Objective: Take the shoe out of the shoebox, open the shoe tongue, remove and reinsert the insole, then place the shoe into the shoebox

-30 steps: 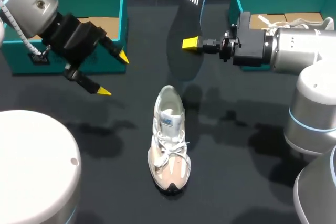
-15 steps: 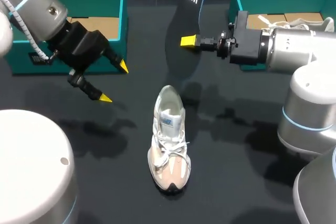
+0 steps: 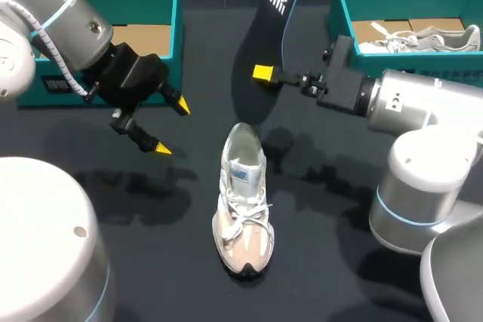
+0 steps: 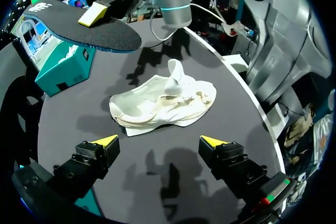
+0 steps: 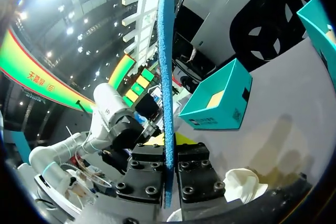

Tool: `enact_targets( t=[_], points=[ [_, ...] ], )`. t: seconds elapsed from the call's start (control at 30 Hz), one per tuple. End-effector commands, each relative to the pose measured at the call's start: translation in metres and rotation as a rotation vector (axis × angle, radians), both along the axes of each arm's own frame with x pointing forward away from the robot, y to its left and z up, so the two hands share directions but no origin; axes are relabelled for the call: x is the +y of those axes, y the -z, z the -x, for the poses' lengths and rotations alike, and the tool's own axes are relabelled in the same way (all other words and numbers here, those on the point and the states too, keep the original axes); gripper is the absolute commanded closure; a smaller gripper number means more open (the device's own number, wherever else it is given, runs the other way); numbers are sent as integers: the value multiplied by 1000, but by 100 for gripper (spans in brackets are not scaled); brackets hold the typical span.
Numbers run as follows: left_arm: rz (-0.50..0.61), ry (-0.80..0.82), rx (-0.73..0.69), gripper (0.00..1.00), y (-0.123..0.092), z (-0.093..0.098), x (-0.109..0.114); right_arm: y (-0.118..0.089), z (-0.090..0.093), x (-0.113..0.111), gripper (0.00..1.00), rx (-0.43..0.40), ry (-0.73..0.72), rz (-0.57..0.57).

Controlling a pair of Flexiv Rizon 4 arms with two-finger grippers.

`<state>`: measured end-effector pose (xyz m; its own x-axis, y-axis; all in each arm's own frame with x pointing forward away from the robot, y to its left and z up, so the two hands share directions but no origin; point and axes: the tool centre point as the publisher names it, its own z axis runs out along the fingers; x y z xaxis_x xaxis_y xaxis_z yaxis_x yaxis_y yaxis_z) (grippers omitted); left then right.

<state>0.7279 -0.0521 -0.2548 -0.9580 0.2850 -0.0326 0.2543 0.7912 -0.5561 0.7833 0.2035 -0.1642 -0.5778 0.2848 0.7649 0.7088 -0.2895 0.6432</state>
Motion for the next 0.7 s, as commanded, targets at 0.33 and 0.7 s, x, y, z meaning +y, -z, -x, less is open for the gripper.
enact_targets(
  t=[0.33, 0.7],
  points=[
    [-35, -115, -38, 0, 52, -4, -25, 23, 3, -3, 100, -169, 37, -124],
    [-31, -220, -19, 0, 59, -10, -30, 38, -3, -4, 100, -227, 112, -138]
  ],
)
